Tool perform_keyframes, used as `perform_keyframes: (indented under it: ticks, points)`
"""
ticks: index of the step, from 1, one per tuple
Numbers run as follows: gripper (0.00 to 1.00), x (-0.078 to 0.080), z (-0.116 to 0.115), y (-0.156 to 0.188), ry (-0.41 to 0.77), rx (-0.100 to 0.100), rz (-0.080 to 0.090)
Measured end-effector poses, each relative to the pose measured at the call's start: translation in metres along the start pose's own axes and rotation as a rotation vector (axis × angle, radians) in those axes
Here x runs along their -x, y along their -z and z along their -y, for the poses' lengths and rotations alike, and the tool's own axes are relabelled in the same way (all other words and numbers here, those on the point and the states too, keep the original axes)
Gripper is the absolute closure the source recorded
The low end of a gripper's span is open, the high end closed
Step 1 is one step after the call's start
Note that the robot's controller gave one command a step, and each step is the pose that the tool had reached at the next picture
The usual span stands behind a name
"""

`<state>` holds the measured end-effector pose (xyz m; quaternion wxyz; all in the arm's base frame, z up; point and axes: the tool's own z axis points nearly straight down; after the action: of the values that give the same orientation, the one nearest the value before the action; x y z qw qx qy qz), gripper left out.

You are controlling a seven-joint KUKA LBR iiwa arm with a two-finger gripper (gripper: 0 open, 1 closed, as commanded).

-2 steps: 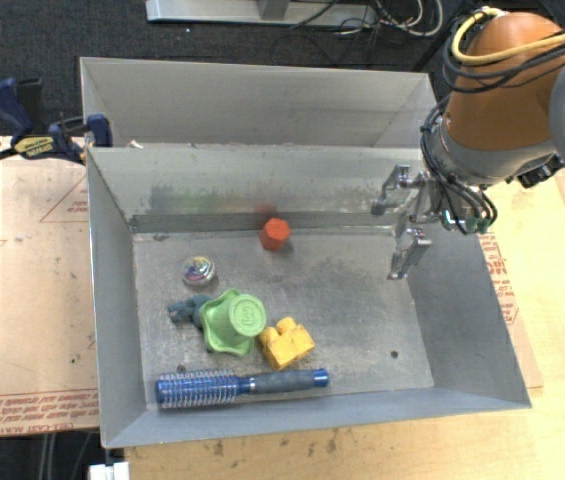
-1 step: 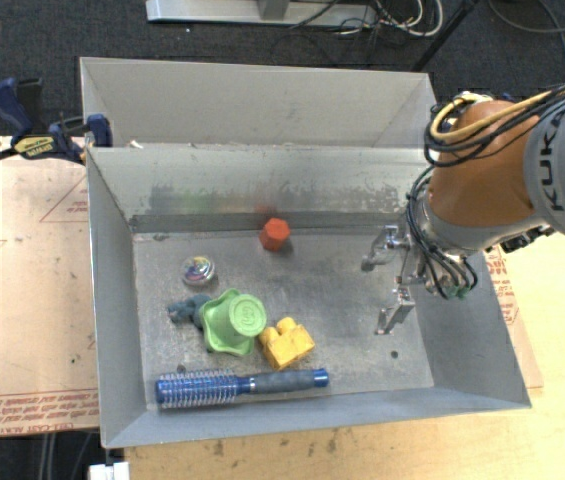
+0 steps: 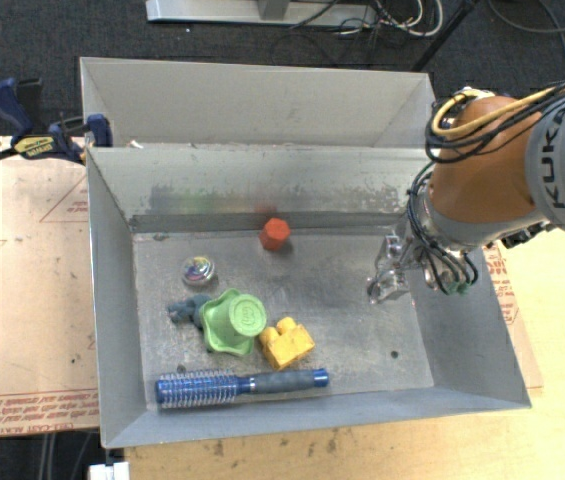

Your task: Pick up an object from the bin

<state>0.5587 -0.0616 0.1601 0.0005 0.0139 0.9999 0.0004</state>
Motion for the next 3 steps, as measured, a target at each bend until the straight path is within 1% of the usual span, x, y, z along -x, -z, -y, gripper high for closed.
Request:
perform_keyframes:
  ticks: [1,2,3]
  points:
    - [0.0,0.0,0.0,0.0,0.0,0.0,0.0]
    - [0.0,-0.066,-0.045,0.042,0.106,0.002,-0.001]
    - [0.0,-0.07,-0.129,-0.065,0.257,0.003,0.013]
